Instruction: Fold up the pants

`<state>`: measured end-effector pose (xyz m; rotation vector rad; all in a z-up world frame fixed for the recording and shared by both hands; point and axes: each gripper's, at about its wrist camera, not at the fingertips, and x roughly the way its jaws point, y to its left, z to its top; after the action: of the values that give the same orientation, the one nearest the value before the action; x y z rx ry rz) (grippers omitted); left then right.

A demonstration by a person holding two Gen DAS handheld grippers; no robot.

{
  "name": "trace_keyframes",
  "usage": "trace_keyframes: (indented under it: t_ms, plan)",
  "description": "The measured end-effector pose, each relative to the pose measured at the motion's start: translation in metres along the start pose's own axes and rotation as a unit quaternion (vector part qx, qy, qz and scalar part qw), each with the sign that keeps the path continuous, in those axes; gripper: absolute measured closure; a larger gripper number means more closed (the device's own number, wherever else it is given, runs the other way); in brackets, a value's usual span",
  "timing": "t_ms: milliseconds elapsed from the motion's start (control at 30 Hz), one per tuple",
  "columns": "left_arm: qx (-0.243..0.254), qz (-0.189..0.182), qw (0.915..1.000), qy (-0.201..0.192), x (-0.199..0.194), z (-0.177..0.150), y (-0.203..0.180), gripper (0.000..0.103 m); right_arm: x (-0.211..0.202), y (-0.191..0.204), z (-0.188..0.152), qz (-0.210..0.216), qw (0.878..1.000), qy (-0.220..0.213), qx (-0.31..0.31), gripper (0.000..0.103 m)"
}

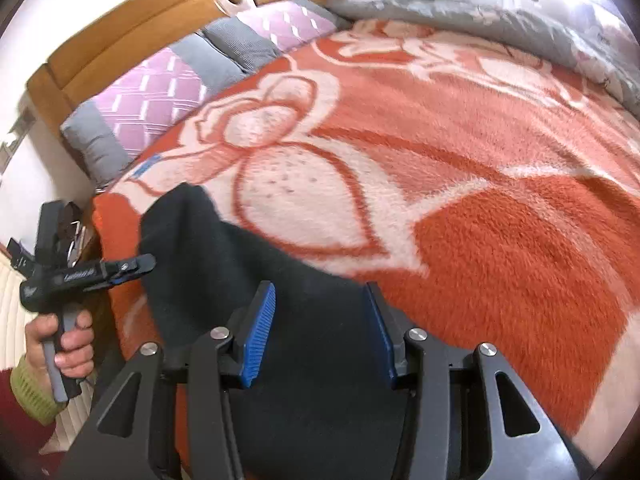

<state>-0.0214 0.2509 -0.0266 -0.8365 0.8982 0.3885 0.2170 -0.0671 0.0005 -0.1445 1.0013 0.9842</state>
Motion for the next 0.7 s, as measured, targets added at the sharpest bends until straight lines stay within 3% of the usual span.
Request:
trace_keyframes:
  t_ms: [200, 300, 367, 400, 533, 700]
  plan:
    - [0.017, 0.002, 0.9999, -0.001, 0.013, 0.007, -0.001, 0.048, 0.063, -0.011, 0.014, 0.002, 0.996, 0.091, -0.015, 0.056]
    - [0.024, -0.001, 0.9997, 0.000, 0.021, 0.011, -0.006, 0.055, 0.090, -0.010, 0.010, 0.011, 0.989, 0.142, -0.033, 0.056]
    - [0.028, 0.001, 0.9996, -0.002, 0.026, 0.014, -0.010, 0.055, 0.091, -0.010, 0.011, 0.014, 0.989, 0.140, -0.035, 0.059]
    - [0.032, 0.000, 0.9995, -0.005, 0.030, 0.015, -0.012, 0.059, 0.091, -0.008, 0.010, 0.014, 0.989, 0.141, -0.037, 0.066]
    - [0.034, -0.033, 0.9988, -0.010, 0.030, 0.019, -0.016, 0.082, 0.078, 0.005, 0.003, -0.012, 0.990, 0.122, -0.067, 0.087]
    - [0.051, -0.102, 0.9903, -0.079, -0.033, 0.013, -0.024, 0.086, 0.026, 0.014, -0.003, -0.016, 0.999, 0.025, -0.045, 0.091]
